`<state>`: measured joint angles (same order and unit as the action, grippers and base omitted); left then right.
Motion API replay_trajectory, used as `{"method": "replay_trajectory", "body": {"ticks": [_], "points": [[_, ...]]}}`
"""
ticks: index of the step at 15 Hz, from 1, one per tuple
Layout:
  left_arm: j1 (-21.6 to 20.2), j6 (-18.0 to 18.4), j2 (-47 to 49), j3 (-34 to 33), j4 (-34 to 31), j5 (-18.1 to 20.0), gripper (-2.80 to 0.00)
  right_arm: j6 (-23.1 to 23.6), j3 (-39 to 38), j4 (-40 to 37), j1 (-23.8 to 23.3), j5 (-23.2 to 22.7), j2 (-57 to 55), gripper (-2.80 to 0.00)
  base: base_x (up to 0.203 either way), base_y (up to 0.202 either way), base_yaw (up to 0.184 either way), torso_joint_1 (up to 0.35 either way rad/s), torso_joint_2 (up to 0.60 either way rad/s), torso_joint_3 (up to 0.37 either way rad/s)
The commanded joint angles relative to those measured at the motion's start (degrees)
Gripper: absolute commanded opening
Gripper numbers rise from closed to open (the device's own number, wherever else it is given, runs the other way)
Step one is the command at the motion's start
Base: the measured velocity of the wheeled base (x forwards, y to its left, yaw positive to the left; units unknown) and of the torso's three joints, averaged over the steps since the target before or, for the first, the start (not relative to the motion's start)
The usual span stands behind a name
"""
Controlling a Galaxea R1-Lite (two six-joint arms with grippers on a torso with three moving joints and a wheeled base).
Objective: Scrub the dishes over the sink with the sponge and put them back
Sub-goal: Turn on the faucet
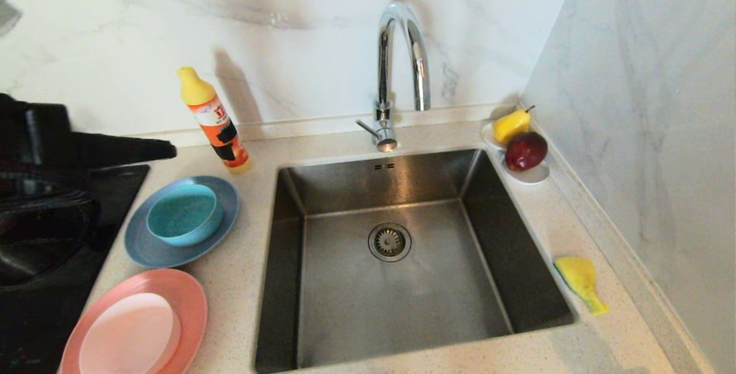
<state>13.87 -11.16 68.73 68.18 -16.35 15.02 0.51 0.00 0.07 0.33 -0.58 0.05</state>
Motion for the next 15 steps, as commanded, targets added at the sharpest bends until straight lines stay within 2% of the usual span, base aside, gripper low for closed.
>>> {"method": "replay_trajectory", "body": {"ticks": [1,3,7,12,15], "points": [[0.72,-0.82,10.25,0.39,5.54,0.25,-2.8,0.02,0.0,0.01,0.02,-0.03,0.04,-2.8,0.0,0.0,0.0,0.0,0.0,0.0],[1.42,-1.93,17.7,2.04,11.81,0.36,-2.8,0.02,0.0,0.01,0.02,-0.03,0.04,-2.8,0.0,0.0,0.0,0.0,0.0,0.0],[5.0,-6.12,31.0,11.69,18.44,0.32,-2.8,0.02,0.0,0.01,0.02,-0.03,0.04,-2.8,0.0,0.0,0.0,0.0,0.0,0.0],[7.8,-6.98,42.76,22.67,19.98,0.29,-2.8,0.02,0.0,0.01,0.02,-0.03,0.04,-2.8,0.0,0.0,0.0,0.0,0.0,0.0],[8.14,-6.97,47.56,26.43,21.36,0.17,-2.8,0.02,0.0,0.01,0.02,-0.03,0.04,-2.8,0.0,0.0,0.0,0.0,0.0,0.0]]}}
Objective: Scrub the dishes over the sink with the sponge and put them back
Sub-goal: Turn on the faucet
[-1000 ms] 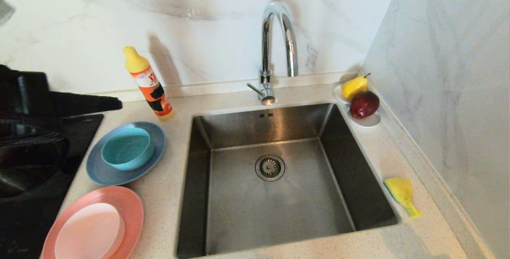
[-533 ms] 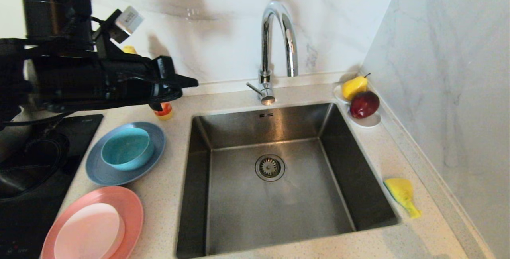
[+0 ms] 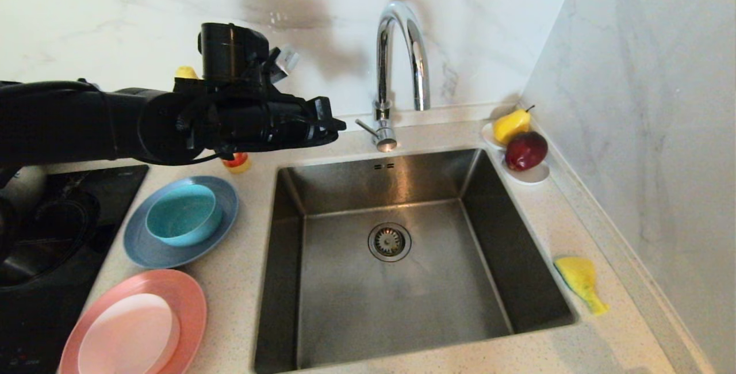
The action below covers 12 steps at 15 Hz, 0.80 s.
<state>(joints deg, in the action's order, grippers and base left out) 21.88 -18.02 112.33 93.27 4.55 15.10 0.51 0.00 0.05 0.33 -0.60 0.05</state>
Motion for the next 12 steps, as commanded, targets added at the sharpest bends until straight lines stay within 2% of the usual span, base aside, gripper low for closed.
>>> {"method": "replay_trajectory", "body": {"ticks": [1,5,12], "points": [[0.1,-0.31,5.05,2.12,2.3,0.0,-2.8,0.02,0.0,0.04,0.02,-0.02,0.04,-2.8,0.0,0.0,0.0,0.0,0.0,0.0],[0.09,-0.63,7.64,5.72,4.13,-0.49,-2.8,0.02,0.0,0.04,0.02,-0.02,0.04,-2.8,0.0,0.0,0.0,0.0,0.0,0.0],[0.09,-0.55,16.31,17.46,4.21,-2.95,-2.8,0.02,0.0,0.04,0.02,-0.02,0.04,-2.8,0.0,0.0,0.0,0.0,0.0,0.0]]}}
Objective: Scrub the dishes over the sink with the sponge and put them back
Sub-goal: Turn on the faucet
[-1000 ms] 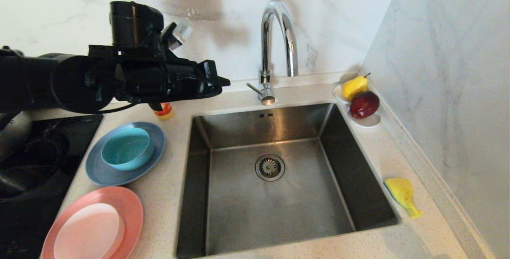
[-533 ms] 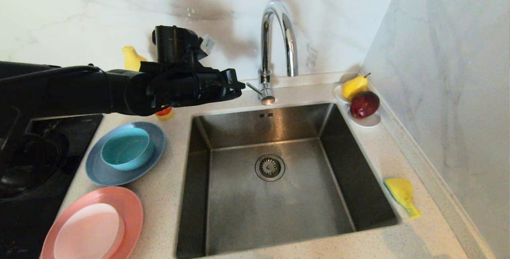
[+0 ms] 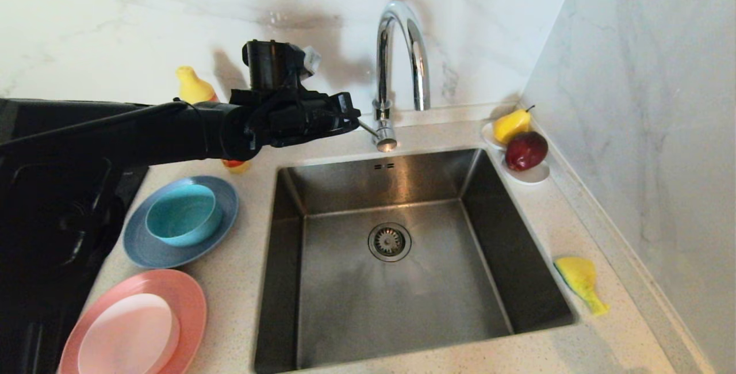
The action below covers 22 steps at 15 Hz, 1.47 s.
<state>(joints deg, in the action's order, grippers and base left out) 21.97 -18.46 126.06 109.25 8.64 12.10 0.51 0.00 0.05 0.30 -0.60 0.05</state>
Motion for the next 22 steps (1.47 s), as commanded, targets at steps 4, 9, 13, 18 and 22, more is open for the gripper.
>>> {"method": "replay_trajectory", "body": {"ticks": [4,9,13,18,22], "points": [[0.01,0.35,3.85,1.58,2.79,0.29,-2.8,0.02,0.0,0.04,0.05,-0.02,0.04,-2.8,0.0,0.0,0.0,0.0,0.0,0.0],[0.01,0.19,4.28,1.58,2.45,0.21,-2.8,0.02,0.0,0.04,0.05,-0.02,0.04,-2.8,0.0,0.0,0.0,0.0,0.0,0.0],[0.09,-0.17,3.65,0.87,1.28,0.21,-2.8,0.02,0.0,0.04,0.05,-0.02,0.04,-2.8,0.0,0.0,0.0,0.0,0.0,0.0],[0.87,0.2,1.81,-1.76,-2.84,0.05,-2.8,0.02,0.0,0.04,0.05,-0.02,0.04,-2.8,0.0,0.0,0.0,0.0,0.0,0.0],[0.6,0.26,-0.57,-1.14,-2.82,-1.88,-2.8,0.02,0.0,0.04,0.05,-0.02,0.04,-2.8,0.0,0.0,0.0,0.0,0.0,0.0]]}}
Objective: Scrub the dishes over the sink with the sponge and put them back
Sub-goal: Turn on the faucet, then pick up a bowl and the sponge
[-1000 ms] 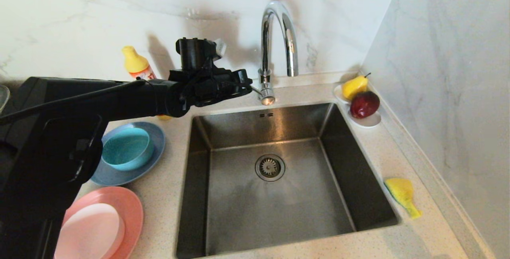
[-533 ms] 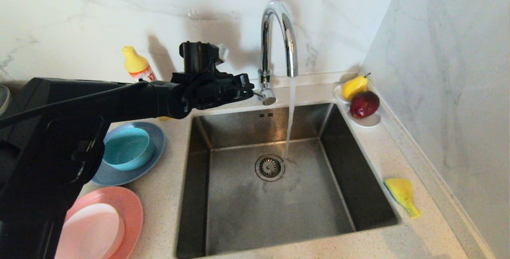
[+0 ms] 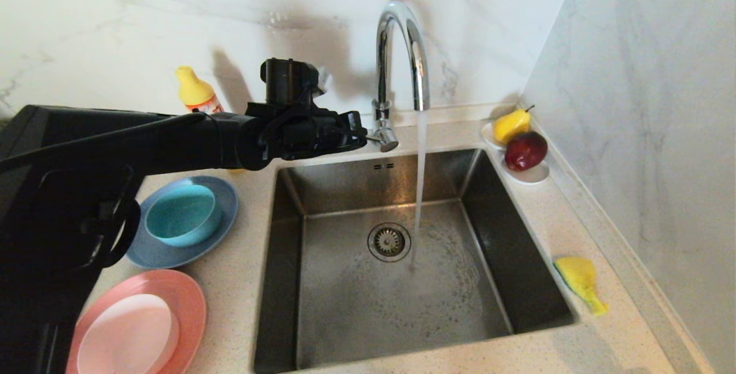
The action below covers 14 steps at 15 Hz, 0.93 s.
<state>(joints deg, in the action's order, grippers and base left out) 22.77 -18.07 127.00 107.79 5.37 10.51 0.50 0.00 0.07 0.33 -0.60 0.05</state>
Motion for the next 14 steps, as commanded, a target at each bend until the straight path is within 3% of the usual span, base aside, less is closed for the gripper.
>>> {"method": "replay_trajectory", "body": {"ticks": [1,4,6,8,14], "points": [[-0.68,-0.12,-2.9,0.39,0.44,-1.31,-2.8,0.03,0.0,0.01,0.02,-0.02,0.04,-2.8,0.0,0.0,0.0,0.0,0.0,0.0],[-1.65,-0.07,-10.64,-0.8,0.13,-5.49,-2.8,0.03,0.0,0.01,0.02,-0.02,0.04,-2.8,0.0,0.0,0.0,0.0,0.0,0.0],[-1.74,1.11,-18.41,-4.46,-0.62,-12.1,-2.8,0.03,0.0,0.01,0.02,-0.02,0.04,-2.8,0.0,0.0,0.0,0.0,0.0,0.0],[-1.64,4.14,-27.64,-11.54,-0.7,-19.08,-2.8,0.03,0.0,0.01,0.02,-0.02,0.04,-2.8,0.0,0.0,0.0,0.0,0.0,0.0],[-1.39,11.17,-62.76,-36.3,-1.19,-32.38,-2.8,0.03,0.0,0.01,0.02,-0.02,0.04,-2.8,0.0,0.0,0.0,0.0,0.0,0.0]]}}
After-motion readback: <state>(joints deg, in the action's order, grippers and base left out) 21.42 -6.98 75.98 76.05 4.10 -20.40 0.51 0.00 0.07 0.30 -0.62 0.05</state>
